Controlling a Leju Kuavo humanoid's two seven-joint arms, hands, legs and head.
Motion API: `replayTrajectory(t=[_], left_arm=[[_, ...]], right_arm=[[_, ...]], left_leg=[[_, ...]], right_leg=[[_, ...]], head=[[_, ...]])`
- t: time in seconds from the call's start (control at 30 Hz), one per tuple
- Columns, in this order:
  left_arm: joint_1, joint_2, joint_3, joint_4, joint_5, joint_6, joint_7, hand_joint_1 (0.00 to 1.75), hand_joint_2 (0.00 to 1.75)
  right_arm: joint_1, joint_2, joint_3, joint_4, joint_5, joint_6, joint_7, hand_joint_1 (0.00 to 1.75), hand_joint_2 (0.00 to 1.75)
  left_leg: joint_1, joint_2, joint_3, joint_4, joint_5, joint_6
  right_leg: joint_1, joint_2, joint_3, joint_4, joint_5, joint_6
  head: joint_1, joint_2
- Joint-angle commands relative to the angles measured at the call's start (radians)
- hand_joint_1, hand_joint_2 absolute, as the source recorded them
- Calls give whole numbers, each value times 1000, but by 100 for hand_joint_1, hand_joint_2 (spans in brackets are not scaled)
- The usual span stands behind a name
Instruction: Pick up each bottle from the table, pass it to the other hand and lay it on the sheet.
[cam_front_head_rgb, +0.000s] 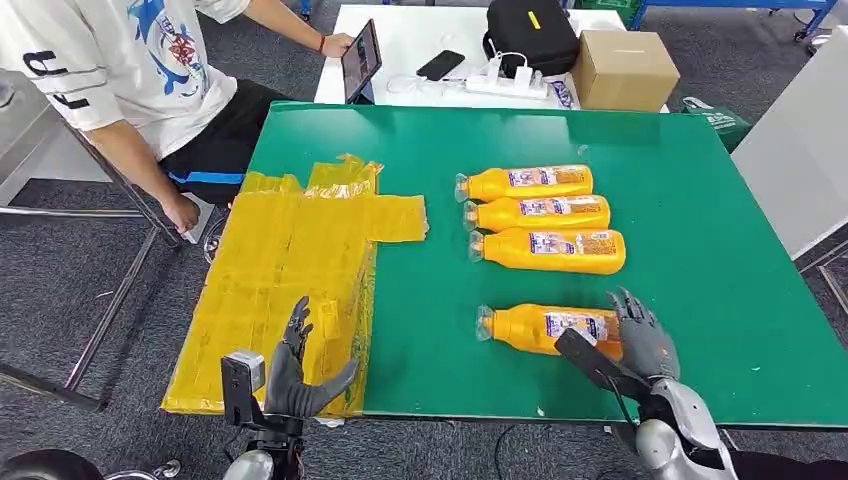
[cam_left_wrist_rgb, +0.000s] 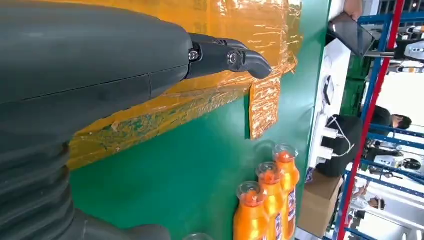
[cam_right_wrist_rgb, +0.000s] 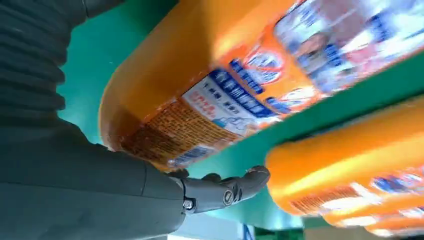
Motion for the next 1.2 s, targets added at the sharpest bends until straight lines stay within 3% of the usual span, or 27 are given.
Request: replayTrajectory(t=[0.03,0.2,0.53,0.6,0.63,0.7,0.77,1.0,1.2], left_arm=[[-54,14,11,100,8,-3,3,0,175],[-76,13,26,141,12,-6,-1,0,175],[-77,9,28,142,15,-7,-3,0,175],[-81,6,40,146,26,-6,-9,0,175],[-83,6,44,146,30,-7,-11,0,175],[-83,8,45,145,30,-11,-11,0,175],[-83,10,45,146,31,-13,-11,0,175],[-85,17,32,154,49,-10,-11,0,175],[-108,16,22,174,64,-5,-13,0,175]], right_arm=[[-29,-20,-19,130,-27,89,31,0,175],[-64,-38,-22,239,-55,128,26,0,175],[-64,-40,-22,234,-61,134,26,3,175],[-71,-39,-20,238,-62,132,25,30,175],[-74,-37,-20,236,-64,127,23,59,175],[-71,-23,-27,224,-76,106,4,138,175],[-64,-13,-29,215,-83,85,-18,169,175],[-44,29,-42,179,-91,-21,-133,175,175],[-86,57,-33,200,-104,-82,-234,175,175]], left_leg=[[1,0,6,-1,-2,-1],[2,0,7,-2,-1,-1],[2,-1,9,-2,-1,-1],[1,-1,9,-2,-1,-1],[2,-1,9,-2,0,-1],[1,0,9,-1,-1,0],[1,-1,10,-1,0,0],[2,0,11,-2,-1,-1],[1,2,8,-1,-1,-1]], right_leg=[[2,-1,6,-2,-1,-2],[2,-2,8,-4,-1,-3],[2,-3,9,-4,0,-3],[2,-2,9,-3,0,-2],[2,-3,10,-3,0,-2],[1,-2,9,-3,0,-2],[2,-2,10,-3,0,-1],[2,-2,11,-3,-1,-3],[2,0,8,-2,0,-2]], head=[[0,0],[0,0],[0,0],[0,0],[0,0],[0,0],[0,0],[0,0],[0,0]])
